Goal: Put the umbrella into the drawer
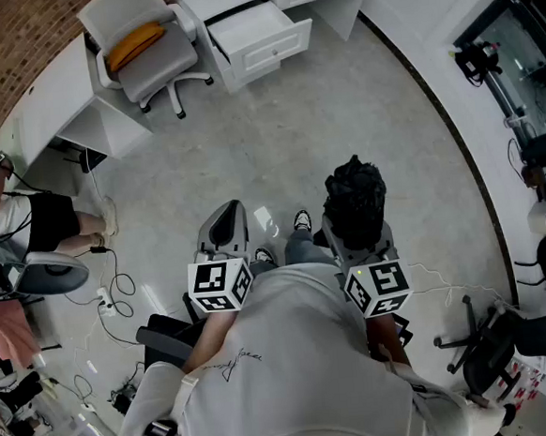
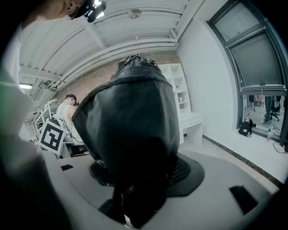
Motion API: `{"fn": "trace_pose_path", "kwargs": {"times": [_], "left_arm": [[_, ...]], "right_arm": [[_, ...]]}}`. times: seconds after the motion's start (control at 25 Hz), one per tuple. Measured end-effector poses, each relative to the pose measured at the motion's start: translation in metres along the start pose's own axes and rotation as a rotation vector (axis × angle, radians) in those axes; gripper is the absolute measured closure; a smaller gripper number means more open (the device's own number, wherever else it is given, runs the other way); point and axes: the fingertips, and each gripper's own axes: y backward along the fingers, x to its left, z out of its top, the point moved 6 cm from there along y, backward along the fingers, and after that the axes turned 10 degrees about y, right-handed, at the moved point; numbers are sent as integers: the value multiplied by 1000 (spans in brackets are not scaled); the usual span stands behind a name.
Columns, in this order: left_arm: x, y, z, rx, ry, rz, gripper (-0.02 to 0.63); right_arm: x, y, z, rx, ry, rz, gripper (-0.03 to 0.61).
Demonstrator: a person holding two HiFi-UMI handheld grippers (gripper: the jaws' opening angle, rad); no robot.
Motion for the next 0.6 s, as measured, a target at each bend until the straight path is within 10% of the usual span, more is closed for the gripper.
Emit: {"fn": "trace_pose_path", "kwargs": {"times": [0.6], "left_arm": [[-31,-75,27,-73,-10,1,595]], "right_arm": [[-96,-50,26,-104,-4,42,328]]}}
